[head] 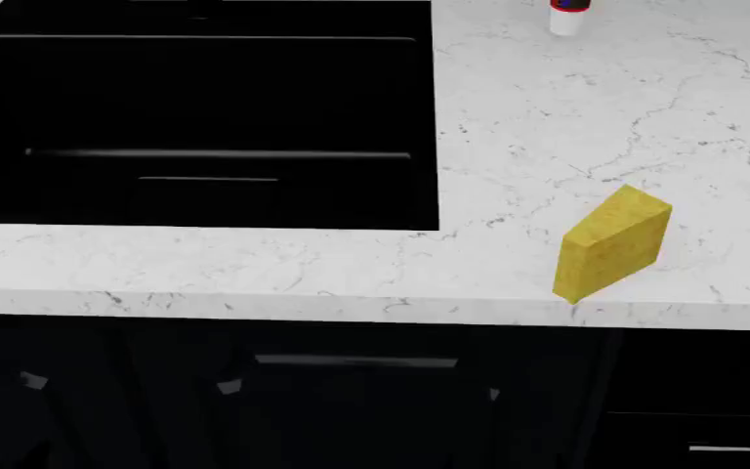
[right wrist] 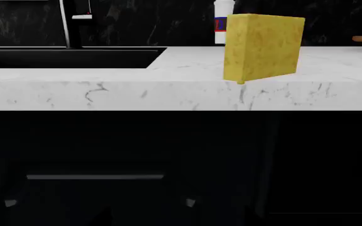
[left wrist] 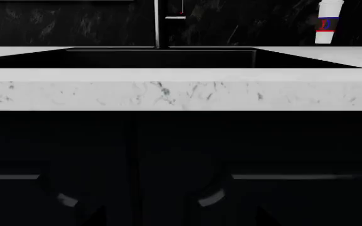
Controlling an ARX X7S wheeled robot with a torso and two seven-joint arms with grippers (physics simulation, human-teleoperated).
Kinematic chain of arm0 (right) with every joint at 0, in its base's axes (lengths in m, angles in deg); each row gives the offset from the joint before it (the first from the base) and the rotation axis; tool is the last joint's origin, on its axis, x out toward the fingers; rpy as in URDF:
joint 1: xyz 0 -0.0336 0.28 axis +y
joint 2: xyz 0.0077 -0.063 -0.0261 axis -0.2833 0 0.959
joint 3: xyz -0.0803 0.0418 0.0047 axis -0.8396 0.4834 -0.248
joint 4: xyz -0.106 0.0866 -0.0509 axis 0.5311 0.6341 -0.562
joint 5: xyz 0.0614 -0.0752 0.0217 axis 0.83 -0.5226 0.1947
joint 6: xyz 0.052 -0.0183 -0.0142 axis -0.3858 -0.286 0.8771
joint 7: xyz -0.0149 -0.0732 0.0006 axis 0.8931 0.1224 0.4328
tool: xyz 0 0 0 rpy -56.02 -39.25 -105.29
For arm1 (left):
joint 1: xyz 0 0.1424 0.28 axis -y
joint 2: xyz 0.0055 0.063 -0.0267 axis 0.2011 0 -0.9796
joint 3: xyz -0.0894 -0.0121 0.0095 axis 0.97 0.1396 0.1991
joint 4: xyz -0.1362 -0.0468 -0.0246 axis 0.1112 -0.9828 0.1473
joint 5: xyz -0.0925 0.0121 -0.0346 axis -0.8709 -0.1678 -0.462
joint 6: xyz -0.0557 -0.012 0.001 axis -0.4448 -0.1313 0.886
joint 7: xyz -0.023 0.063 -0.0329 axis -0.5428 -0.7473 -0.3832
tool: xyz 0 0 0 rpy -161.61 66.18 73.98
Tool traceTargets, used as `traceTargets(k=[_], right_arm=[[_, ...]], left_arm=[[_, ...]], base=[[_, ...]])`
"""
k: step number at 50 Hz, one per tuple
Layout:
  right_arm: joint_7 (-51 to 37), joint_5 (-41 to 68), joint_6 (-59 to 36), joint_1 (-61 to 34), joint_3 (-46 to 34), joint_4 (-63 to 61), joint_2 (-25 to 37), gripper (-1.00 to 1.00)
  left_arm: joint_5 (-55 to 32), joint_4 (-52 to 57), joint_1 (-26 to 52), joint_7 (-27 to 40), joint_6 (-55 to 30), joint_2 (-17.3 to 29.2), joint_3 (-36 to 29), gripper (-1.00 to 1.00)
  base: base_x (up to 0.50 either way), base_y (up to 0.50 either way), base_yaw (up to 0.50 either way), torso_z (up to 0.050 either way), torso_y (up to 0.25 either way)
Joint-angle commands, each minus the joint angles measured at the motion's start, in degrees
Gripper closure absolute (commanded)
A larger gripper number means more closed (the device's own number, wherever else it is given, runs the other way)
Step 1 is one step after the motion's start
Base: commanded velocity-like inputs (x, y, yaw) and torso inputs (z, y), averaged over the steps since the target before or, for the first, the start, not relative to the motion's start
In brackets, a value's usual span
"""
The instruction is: Pick up the wedge of cheese and place it on the slice of bread to prepare a simple cheese on bread dish.
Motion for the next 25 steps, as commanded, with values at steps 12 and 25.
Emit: traceTargets(k=[12, 25], right_arm=[[-3.23, 3.51, -0.78, 0.22, -2.12, -1.52, 2.39, -1.00], [-5.73, 1.47, -2.90, 0.62, -4.68, -4.04, 4.09, -1.00]], left_arm=[[-1.57, 1.03, -1.26, 2.23, 1.90, 2.64, -3.60, -1.00], [-4.61, 3.45, -0.38, 2.59, -3.10, 4.26, -4.38, -1.00]], base=[[0.00, 0.00, 0.00, 0.021, 0.000], [0.00, 0.00, 0.00, 0.023, 0.018]])
